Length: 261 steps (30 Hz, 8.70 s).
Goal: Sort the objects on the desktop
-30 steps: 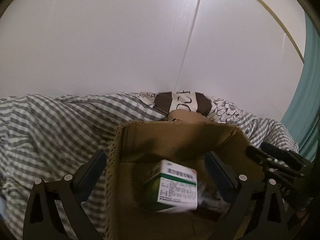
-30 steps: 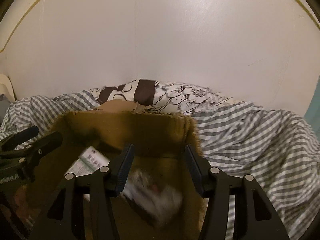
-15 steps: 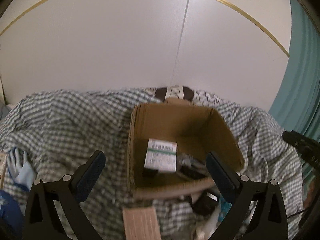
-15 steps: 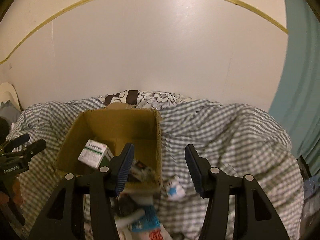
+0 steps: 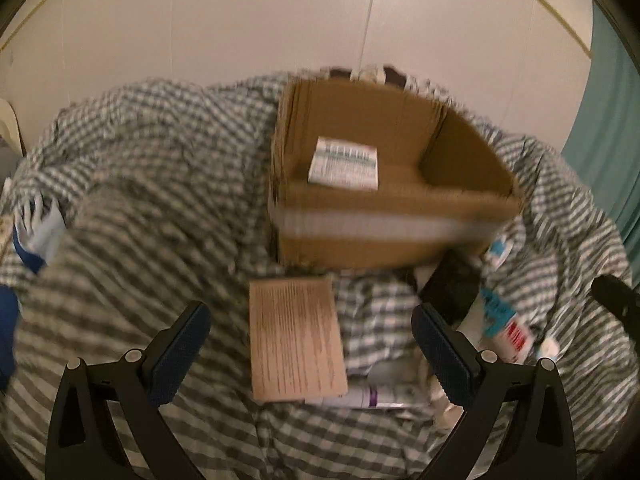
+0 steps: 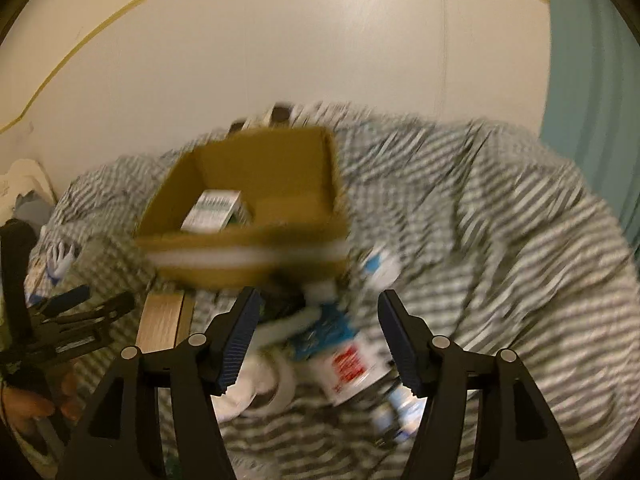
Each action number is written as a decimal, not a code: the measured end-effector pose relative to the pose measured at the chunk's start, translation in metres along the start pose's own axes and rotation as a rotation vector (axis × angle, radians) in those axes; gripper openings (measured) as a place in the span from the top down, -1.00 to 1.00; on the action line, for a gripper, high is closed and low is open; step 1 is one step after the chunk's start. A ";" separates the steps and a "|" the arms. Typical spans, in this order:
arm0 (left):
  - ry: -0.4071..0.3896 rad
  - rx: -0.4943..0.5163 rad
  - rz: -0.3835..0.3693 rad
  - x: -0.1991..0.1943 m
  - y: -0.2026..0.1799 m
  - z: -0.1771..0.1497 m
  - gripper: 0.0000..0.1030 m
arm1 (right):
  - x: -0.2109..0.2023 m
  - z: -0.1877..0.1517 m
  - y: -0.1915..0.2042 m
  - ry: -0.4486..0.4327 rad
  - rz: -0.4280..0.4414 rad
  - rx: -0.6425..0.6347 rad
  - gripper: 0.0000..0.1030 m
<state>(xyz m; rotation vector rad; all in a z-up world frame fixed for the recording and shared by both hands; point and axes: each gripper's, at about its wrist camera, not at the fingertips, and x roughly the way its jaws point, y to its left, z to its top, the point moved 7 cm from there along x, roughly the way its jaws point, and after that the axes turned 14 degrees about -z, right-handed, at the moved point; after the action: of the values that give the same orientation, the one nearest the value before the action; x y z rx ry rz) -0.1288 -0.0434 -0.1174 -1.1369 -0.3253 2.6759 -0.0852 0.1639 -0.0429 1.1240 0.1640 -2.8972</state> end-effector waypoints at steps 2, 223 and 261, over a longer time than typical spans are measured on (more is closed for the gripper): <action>0.034 -0.003 0.002 0.014 0.002 -0.014 -1.00 | 0.010 -0.019 0.013 0.034 0.025 -0.014 -0.18; 0.327 0.151 -0.225 0.090 -0.123 -0.076 -0.66 | 0.094 -0.097 -0.050 0.395 -0.082 0.033 0.75; 0.202 0.023 -0.315 0.007 -0.108 -0.048 -0.62 | 0.002 -0.043 -0.014 0.126 -0.044 -0.065 0.78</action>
<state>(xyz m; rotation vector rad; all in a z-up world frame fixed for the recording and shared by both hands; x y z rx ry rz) -0.0867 0.0667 -0.1243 -1.2234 -0.3998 2.2682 -0.0585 0.1822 -0.0746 1.3074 0.2870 -2.8358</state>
